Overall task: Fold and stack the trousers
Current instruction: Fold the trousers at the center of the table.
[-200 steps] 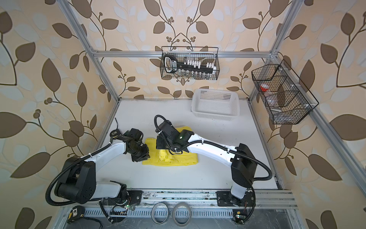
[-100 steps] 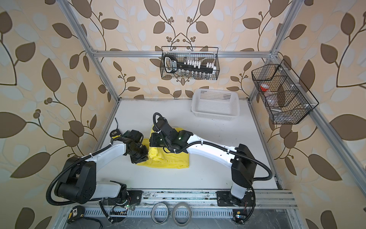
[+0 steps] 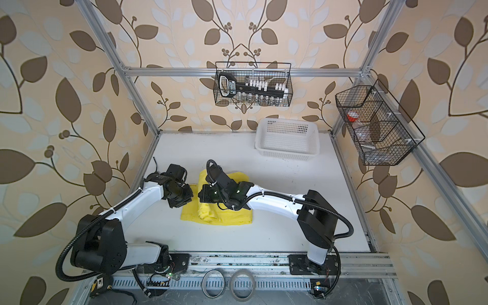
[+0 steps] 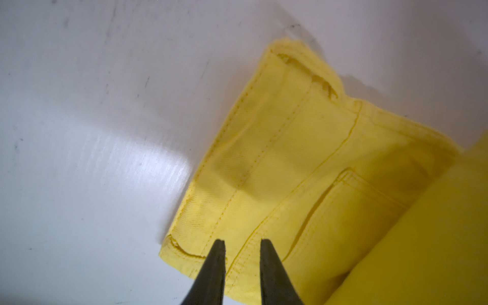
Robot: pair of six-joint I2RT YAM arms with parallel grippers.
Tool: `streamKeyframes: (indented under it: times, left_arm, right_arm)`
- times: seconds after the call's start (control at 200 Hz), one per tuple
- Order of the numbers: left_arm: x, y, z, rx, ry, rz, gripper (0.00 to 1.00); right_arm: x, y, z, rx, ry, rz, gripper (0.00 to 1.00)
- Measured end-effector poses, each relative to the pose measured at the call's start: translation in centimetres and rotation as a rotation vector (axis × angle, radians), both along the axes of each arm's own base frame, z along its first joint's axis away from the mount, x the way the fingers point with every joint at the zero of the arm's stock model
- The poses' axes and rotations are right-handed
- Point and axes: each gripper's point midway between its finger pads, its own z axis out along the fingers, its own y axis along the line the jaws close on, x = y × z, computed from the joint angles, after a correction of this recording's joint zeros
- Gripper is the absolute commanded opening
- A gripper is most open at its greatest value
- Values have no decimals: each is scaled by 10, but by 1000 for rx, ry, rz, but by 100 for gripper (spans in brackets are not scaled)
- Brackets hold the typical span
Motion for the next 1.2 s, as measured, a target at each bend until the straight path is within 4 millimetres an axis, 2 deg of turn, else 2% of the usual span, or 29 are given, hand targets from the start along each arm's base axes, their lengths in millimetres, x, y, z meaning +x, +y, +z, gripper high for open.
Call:
streamKeyframes:
  times: [0.17,0.325,0.445,0.555,0.68,0.83,0.95,1.09,1.2]
  left_arm:
    - [-11,-1,-27,-5,85,7,22]
    - [-11,0,-27,-4,85,8,23]
    - [-13,4,-24,19,85,11,26]
    - [-14,11,-9,52,60,14,28]
    - [-8,22,20,108,-21,30,32]
    - [-7,35,54,168,-107,48,42]
    - [-12,37,62,174,-109,49,51]
    - [-20,38,62,182,-87,35,58]
    - [-22,38,67,181,-91,30,59]
  right_arm:
    - [2,3,5,20,-11,-1,2]
    - [8,3,-1,14,-16,-23,4]
    - [16,5,-18,-5,-9,-44,5]
    - [19,12,-38,-17,11,-50,10]
    - [23,21,-57,-7,30,-55,16]
    - [27,31,-71,23,45,-60,30]
    - [30,39,-68,55,34,-56,40]
    - [35,43,-56,100,13,-55,43]
    - [40,31,-43,117,-6,-67,44]
